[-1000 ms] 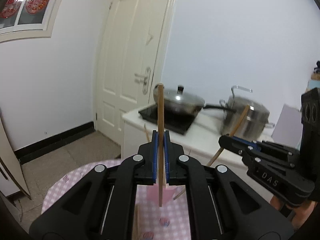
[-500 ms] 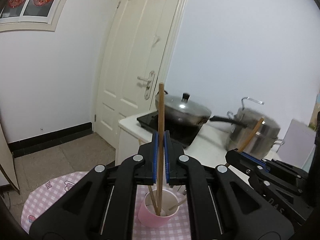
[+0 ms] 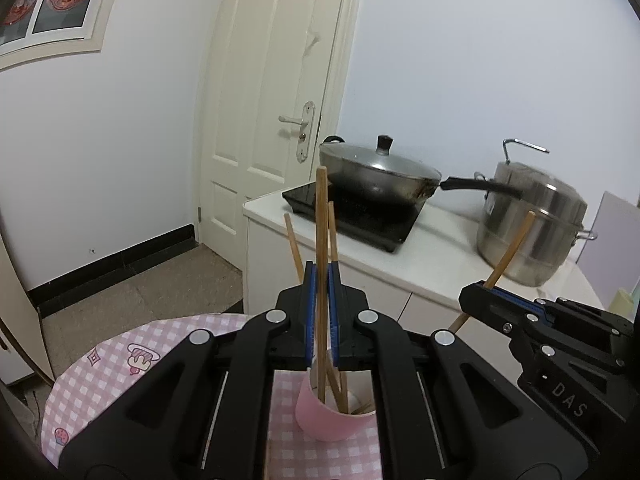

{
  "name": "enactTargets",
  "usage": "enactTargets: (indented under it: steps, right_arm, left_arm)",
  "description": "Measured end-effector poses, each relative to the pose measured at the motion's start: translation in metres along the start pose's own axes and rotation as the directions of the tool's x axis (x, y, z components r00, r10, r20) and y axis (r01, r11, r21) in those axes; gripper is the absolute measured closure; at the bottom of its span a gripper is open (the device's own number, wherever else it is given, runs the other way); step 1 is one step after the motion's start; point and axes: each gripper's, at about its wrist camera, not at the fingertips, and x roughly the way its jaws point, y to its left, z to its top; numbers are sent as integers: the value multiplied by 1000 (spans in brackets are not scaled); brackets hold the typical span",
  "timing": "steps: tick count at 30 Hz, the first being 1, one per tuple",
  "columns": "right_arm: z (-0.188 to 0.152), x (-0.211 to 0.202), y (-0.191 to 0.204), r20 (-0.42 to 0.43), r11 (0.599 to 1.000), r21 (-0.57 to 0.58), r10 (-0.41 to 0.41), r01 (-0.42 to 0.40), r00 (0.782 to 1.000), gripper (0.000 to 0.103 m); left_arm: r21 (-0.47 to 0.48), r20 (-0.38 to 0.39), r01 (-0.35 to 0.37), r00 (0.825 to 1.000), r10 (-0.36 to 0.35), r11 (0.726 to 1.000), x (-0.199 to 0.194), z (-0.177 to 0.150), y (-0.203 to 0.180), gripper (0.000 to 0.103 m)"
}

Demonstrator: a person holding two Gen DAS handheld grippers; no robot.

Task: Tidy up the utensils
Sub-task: 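Carry both held chopsticks over the pink cup and lower them into it, then open both tools to release the chopsticks into the pink cup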

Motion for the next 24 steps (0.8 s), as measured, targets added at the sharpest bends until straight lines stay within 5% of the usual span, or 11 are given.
enactTargets:
  steps: [17, 24]
  right_arm:
    - [-12, 3, 2, -34, 1000, 28, -7, 8, 999, 97]
    - [-14, -11, 5, -17, 999, 29, -14, 14, 1000, 79]
  left_arm:
    - [25, -80, 23, 997, -21, 999, -5, -12, 11, 96]
    - [30, -77, 36, 996, -33, 999, -24, -14, 13, 96]
